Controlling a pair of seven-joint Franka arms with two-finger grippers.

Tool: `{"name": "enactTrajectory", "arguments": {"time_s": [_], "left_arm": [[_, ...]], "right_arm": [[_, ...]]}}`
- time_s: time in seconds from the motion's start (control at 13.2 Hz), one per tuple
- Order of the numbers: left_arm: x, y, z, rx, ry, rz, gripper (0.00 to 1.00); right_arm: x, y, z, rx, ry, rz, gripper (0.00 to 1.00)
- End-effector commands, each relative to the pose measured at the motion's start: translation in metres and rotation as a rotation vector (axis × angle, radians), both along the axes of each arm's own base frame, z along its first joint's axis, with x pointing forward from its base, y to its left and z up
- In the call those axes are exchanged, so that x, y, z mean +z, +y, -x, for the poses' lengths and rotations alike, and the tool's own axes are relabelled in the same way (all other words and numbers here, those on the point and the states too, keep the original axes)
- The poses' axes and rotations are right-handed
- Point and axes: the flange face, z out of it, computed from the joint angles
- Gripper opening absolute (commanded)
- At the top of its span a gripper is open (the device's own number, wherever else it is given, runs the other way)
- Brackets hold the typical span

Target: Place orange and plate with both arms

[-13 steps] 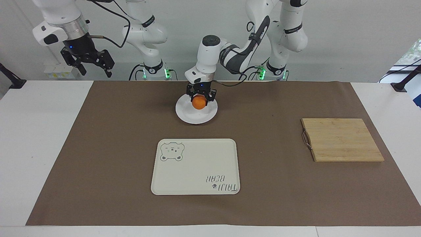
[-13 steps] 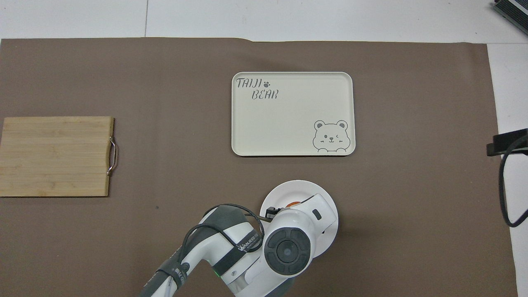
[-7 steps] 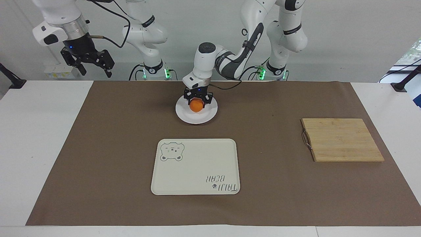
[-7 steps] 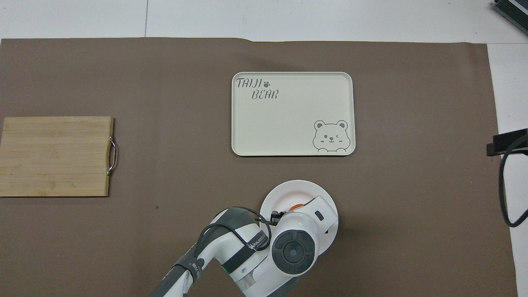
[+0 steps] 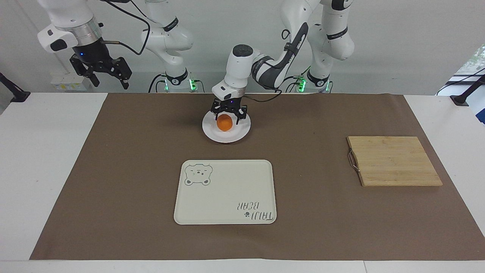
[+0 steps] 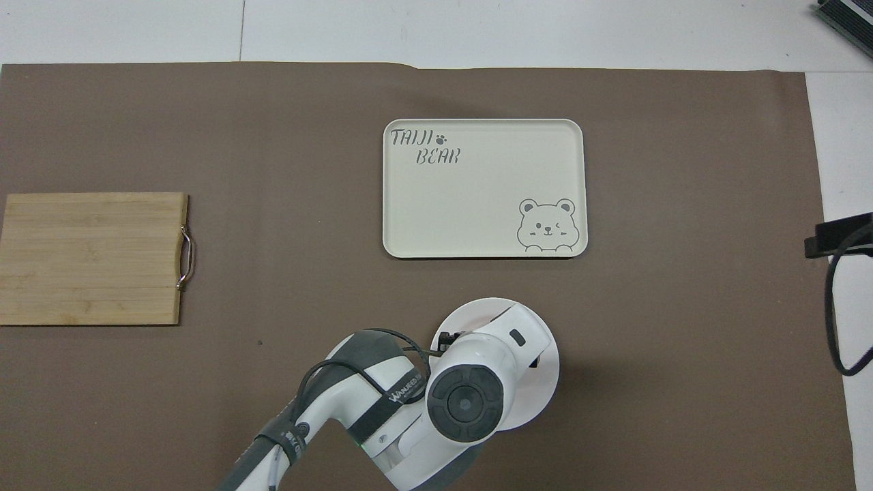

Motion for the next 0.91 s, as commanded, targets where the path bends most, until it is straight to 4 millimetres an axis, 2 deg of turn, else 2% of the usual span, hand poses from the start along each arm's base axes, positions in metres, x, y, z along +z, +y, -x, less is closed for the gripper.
{"name": "enactTrajectory", "arguments": {"time_s": [0.0,0.15,0.38,0.53,0.76,0.83], "left_arm": [[0.02,0.044,-0.024,-0.007,0.056,-0.072,1.0],[0.015,0.08,-0.045,-0.027,0.096,-0.134,1.0],[0.046,0.153,-0.09,-0.016,0.086,-0.133,1.0],[0.078,0.21,-0.119,-0.029,0.038,-0.116,1.0],[0.123,0.286,-0.14,-0.069,-0.002,-0.121,1.0],[0.144,0.313,-0.151,-0.1,-0.012,-0.129,1.0]], "right_arm": [[0.0,-0.001,0.008,-0.012,-0.003,0.006,1.0],[0.0,-0.001,0.008,-0.012,-0.003,0.006,1.0],[0.0,-0.001,0.008,-0.014,-0.004,0.006,1.0],[-0.001,-0.002,0.008,-0.017,-0.003,0.006,1.0],[0.0,0.0,0.007,-0.012,-0.008,0.006,1.0],[0.0,0.0,0.007,-0.012,-0.006,0.006,1.0]]}}
